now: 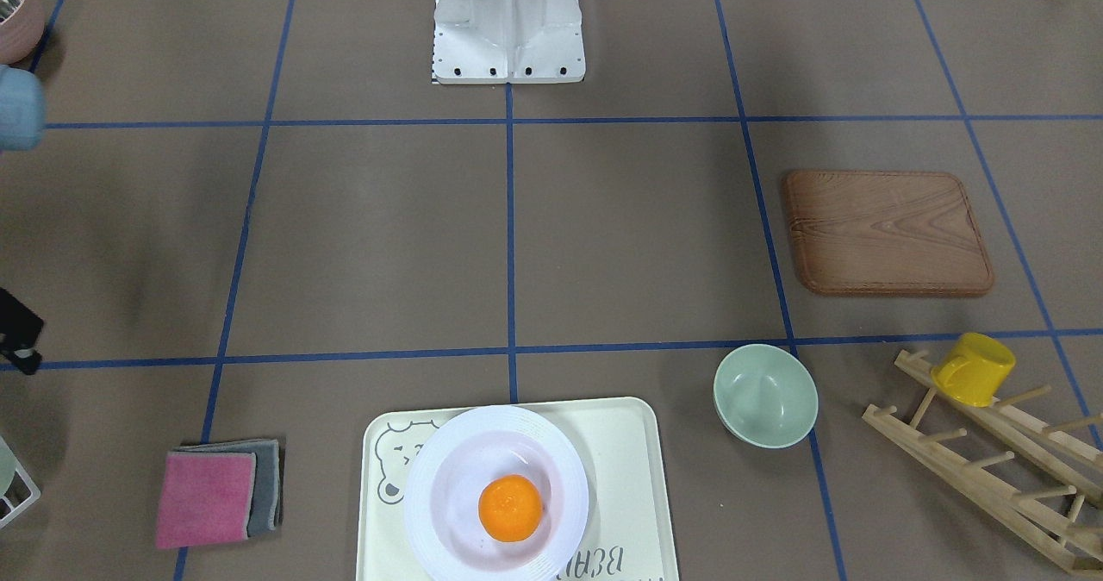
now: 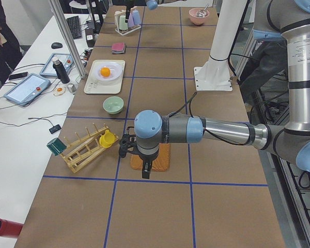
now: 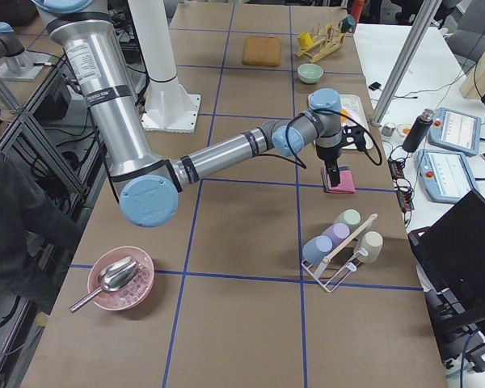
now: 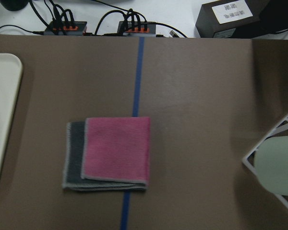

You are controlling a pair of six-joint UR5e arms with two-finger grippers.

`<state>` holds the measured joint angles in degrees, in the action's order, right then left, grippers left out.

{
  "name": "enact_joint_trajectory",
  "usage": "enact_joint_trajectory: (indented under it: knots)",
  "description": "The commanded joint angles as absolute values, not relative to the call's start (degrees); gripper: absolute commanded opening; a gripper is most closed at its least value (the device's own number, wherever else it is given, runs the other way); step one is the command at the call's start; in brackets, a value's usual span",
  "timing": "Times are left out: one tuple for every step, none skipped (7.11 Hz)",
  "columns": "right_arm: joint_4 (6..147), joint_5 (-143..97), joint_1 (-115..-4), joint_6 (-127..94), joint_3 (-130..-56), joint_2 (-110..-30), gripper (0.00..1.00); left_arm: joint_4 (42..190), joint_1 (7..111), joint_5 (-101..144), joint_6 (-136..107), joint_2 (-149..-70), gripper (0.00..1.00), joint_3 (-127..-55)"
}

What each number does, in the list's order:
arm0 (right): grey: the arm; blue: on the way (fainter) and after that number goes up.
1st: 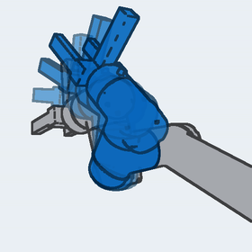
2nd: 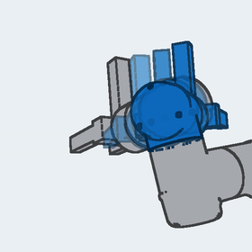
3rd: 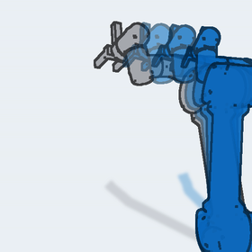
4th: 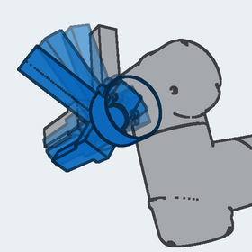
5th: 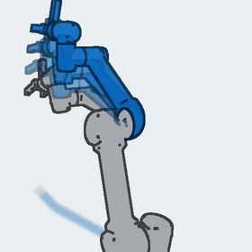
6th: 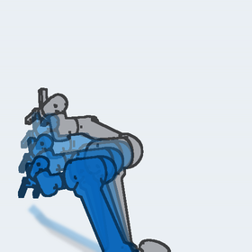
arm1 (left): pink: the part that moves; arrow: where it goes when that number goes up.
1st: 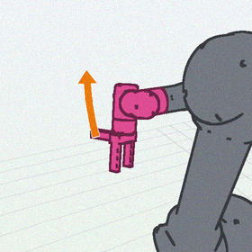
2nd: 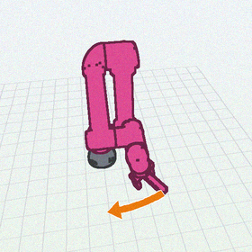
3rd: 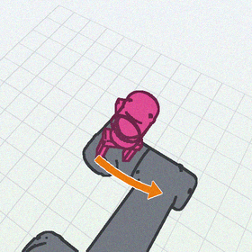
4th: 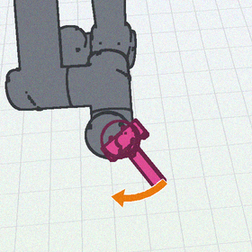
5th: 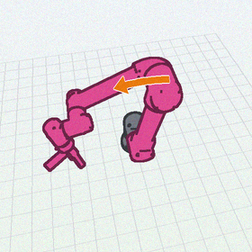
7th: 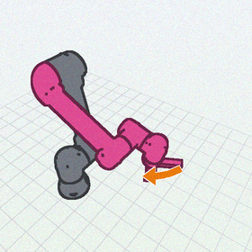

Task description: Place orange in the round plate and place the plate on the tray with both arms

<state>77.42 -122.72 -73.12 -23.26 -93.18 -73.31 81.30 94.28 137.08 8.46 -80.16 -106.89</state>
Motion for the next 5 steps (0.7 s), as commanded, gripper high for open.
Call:
enact_joint_trajectory:
  knots:
    - [79.52,-126.89,-82.58,-4.19,-93.51,-81.71,1.00,81.38,94.31,136.85,8.52,-79.72,0.99,-106.69]
    - [81.02,-129.70,-85.58,0.74,-94.82,-84.61,1.00,81.39,94.31,136.67,8.70,-79.72,0.99,-106.79]
    - [81.56,-130.68,-87.00,2.62,-96.92,-88.64,1.00,81.39,94.31,136.58,8.70,-79.72,0.99,-106.70]
    - [81.56,-131.56,-87.97,2.81,-98.77,-91.99,1.00,81.30,94.31,136.06,8.70,-79.37,0.99,-106.70]
    - [82.08,-133.40,-88.41,4.47,-99.57,-94.02,1.00,81.39,94.22,134.58,8.79,-78.15,0.99,-107.13]
